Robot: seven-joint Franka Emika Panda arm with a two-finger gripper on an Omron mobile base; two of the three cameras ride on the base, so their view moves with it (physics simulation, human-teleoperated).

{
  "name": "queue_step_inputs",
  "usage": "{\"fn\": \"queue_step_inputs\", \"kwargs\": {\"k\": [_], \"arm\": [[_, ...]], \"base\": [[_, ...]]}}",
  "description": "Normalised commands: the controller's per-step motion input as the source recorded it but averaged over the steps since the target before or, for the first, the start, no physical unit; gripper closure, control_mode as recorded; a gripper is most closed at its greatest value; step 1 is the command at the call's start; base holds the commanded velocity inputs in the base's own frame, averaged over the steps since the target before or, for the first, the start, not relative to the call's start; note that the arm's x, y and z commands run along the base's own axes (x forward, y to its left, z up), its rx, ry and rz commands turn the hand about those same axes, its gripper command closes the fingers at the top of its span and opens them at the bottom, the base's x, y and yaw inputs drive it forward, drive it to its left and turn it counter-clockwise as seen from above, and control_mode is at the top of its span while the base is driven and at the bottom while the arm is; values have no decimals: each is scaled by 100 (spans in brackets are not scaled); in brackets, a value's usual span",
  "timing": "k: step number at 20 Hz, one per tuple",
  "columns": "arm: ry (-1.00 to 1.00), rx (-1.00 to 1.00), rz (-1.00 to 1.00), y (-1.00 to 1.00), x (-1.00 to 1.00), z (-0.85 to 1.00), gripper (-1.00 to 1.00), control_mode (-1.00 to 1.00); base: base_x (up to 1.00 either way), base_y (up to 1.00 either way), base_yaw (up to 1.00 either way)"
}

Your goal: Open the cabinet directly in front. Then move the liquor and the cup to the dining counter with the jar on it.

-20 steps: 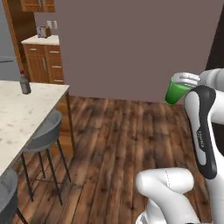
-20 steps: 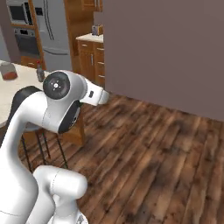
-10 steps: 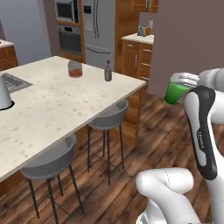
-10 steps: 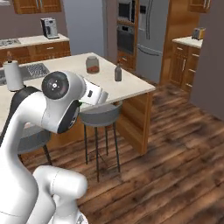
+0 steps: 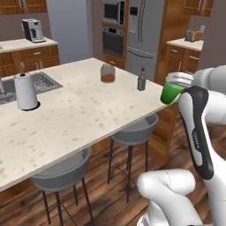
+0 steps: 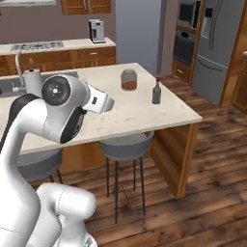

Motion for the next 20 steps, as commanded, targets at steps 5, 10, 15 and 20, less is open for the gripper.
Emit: {"fn": "queue_step_inputs", "kwargs": {"k": [5, 10, 15, 20], "arm": [[0, 0, 0, 0, 0, 0, 100, 100], [0, 0, 0, 0, 0, 0, 100, 100], [0, 0, 0, 0, 0, 0, 100, 100], [0, 0, 0, 0, 0, 0, 100, 100]], "base": [[22, -100, 34], [14, -100, 29], [21, -100, 24], [36, -100, 19]]}}
